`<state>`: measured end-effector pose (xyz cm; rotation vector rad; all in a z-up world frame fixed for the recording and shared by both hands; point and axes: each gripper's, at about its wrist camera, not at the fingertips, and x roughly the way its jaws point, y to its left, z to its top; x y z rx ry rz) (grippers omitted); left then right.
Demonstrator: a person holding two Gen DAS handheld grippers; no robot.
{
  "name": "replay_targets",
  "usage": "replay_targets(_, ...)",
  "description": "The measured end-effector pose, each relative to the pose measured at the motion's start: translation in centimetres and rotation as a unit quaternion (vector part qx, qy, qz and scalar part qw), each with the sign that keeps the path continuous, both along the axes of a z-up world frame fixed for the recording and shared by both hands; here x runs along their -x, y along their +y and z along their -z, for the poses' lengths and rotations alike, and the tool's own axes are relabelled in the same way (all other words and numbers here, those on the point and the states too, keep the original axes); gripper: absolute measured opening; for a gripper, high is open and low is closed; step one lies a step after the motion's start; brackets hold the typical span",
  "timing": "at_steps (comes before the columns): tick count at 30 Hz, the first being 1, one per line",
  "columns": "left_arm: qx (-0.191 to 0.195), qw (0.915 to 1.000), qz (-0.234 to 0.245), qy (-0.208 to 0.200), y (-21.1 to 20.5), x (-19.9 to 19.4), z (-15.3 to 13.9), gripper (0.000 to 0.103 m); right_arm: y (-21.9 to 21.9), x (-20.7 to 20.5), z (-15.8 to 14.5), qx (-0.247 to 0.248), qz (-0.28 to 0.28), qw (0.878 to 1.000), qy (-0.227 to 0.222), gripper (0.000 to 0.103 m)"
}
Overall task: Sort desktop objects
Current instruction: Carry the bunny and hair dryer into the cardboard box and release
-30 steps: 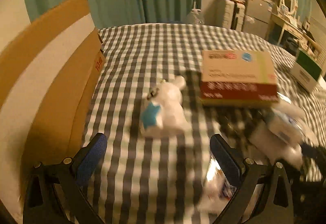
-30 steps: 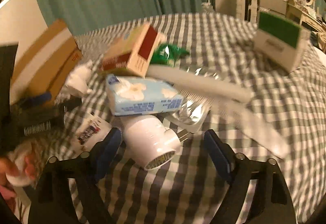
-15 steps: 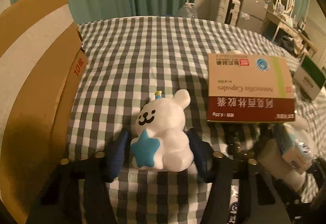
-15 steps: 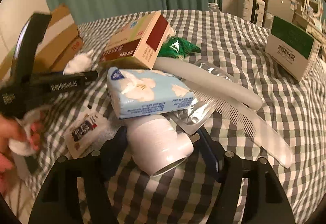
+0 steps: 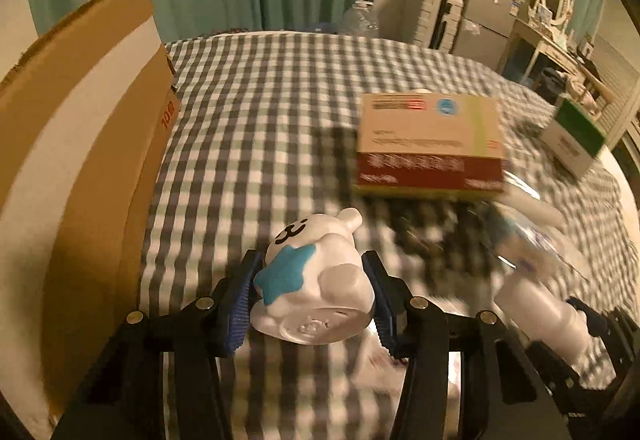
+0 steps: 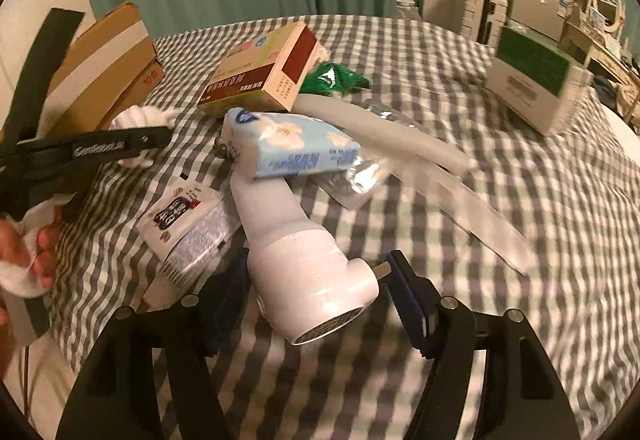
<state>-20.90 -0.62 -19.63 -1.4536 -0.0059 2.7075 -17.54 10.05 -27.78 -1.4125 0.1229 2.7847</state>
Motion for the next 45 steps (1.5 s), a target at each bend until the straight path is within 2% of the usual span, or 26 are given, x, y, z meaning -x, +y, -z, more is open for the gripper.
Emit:
replay_targets(4,-0.033,0.9994,0.003,0.008,0.1,-2.7,-2.4,0.052,-0.4,-2.4,-1.9,-0.016,0.012,1.0,0.01,0.067)
replay_targets(9,-0.033,0.9989,0.021,0.025,0.8,-5.1,-5.8,0.052,-1.3,-5.3,-4.4,-0.031,0.019,0.999,0.017,0.067)
replay_targets(13,-0.022,0.9982,0.036,0.043,0.8,-6.7,-8.7,0.052,-2.7,-6.1,-7.8,-0.041,0.017,0.998,0.047,0.067)
replay_targets(14,-0.02,0.9979,0.039,0.047,0.7,-7.1,-9.3,0.052,-2.7,-6.1,-7.8,-0.041,0.017,0.998,0.047,0.067)
replay_targets(15,-0.017,0.9976,0.044,0.05,0.6,-7.6,-10.3,0.052,-3.3,-6.3,-9.6,-0.046,0.017,0.997,0.061,0.067)
replay_targets(19,-0.003,0.9968,0.05,0.063,-0.1,-8.7,-12.9,0.052,-4.7,-6.6,-13.5,-0.058,0.013,0.994,0.088,0.067)
replay_targets(21,0.01,0.9964,0.049,0.069,-0.6,-8.9,-14.4,0.052,-5.3,-6.5,-15.4,-0.061,0.014,0.993,0.1,0.067)
replay_targets(32,0.021,0.9939,0.051,0.096,-4.2,-9.4,-21.3,0.052,-9.5,-4.8,-23.7,-0.078,-0.001,0.985,0.155,0.067)
replay_targets(38,0.042,0.9921,0.027,0.115,-7.8,-8.7,-23.5,0.052,-12.3,-2.6,-25.2,-0.052,-0.018,0.985,0.165,0.067)
replay_targets(45,0.045,0.993,-0.017,0.107,-13.9,-8.1,-22.7,0.052,-17.8,1.2,-24.4,-0.043,-0.07,0.984,0.156,0.067)
